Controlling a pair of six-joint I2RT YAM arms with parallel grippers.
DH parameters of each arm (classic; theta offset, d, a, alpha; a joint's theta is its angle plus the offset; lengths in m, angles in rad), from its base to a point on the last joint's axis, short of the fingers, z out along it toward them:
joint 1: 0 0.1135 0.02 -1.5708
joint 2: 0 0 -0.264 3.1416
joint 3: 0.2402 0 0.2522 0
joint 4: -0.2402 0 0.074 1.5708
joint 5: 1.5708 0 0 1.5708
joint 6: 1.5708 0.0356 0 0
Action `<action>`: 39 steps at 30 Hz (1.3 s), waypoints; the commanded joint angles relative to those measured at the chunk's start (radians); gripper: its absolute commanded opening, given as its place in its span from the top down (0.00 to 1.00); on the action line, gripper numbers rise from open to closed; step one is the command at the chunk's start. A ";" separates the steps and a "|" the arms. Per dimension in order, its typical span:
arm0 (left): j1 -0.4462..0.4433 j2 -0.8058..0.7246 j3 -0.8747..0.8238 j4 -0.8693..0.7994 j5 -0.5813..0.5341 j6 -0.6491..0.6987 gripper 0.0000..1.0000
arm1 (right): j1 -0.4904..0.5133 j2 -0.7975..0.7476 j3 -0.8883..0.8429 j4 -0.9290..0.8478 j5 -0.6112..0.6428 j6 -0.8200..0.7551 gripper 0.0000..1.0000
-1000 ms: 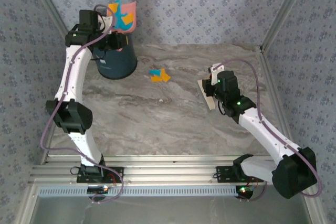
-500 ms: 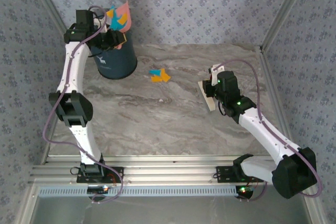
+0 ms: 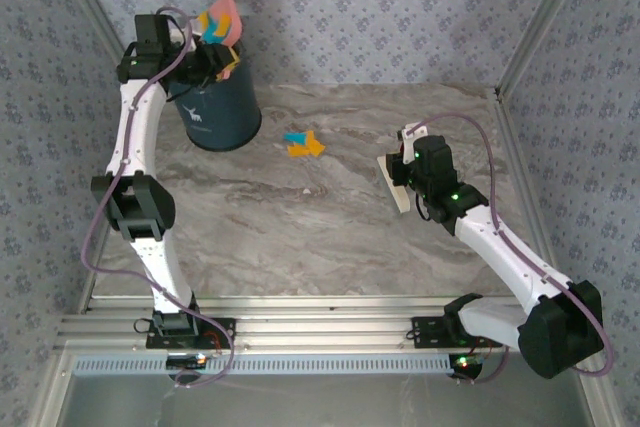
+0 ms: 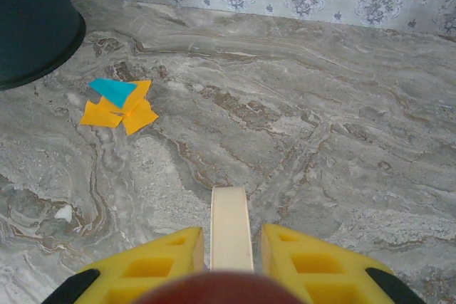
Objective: Sweep away the paper scraps from the table
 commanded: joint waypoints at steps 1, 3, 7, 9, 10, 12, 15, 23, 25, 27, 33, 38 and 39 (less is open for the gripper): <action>0.009 0.016 -0.001 0.095 0.049 -0.092 1.00 | -0.006 -0.018 0.008 0.005 -0.009 0.016 1.00; 0.012 0.015 -0.009 0.110 0.048 -0.120 1.00 | -0.006 -0.019 0.005 0.003 -0.006 0.017 1.00; 0.014 0.008 -0.045 0.183 0.058 -0.194 1.00 | -0.006 -0.019 0.003 0.003 -0.009 0.018 1.00; 0.014 0.006 -0.057 0.204 0.058 -0.219 1.00 | -0.007 -0.019 0.000 0.003 -0.009 0.020 1.00; 0.015 0.003 -0.064 0.218 0.055 -0.235 1.00 | -0.006 -0.019 -0.001 0.003 -0.010 0.020 1.00; 0.017 -0.003 -0.089 0.258 0.057 -0.269 1.00 | -0.006 -0.020 -0.003 0.004 -0.010 0.020 1.00; 0.020 -0.015 -0.144 0.357 0.069 -0.355 1.00 | -0.006 -0.020 -0.004 0.002 -0.011 0.020 1.00; 0.024 -0.038 -0.249 0.579 0.095 -0.540 1.00 | -0.008 -0.020 -0.012 0.001 -0.015 0.020 1.00; 0.024 -0.046 -0.288 0.638 0.095 -0.587 1.00 | -0.008 -0.020 -0.016 0.002 -0.015 0.020 1.00; 0.026 -0.048 -0.302 0.669 0.094 -0.617 1.00 | -0.009 -0.020 -0.016 0.004 -0.015 0.021 1.00; 0.027 -0.056 -0.340 0.781 0.100 -0.715 1.00 | -0.009 -0.020 -0.016 0.000 -0.012 0.020 1.00; 0.025 -0.070 -0.389 0.931 0.101 -0.841 1.00 | -0.010 -0.020 -0.019 0.000 -0.015 0.021 1.00; 0.027 -0.071 -0.394 0.958 0.102 -0.864 1.00 | -0.010 -0.022 -0.018 0.000 -0.015 0.021 1.00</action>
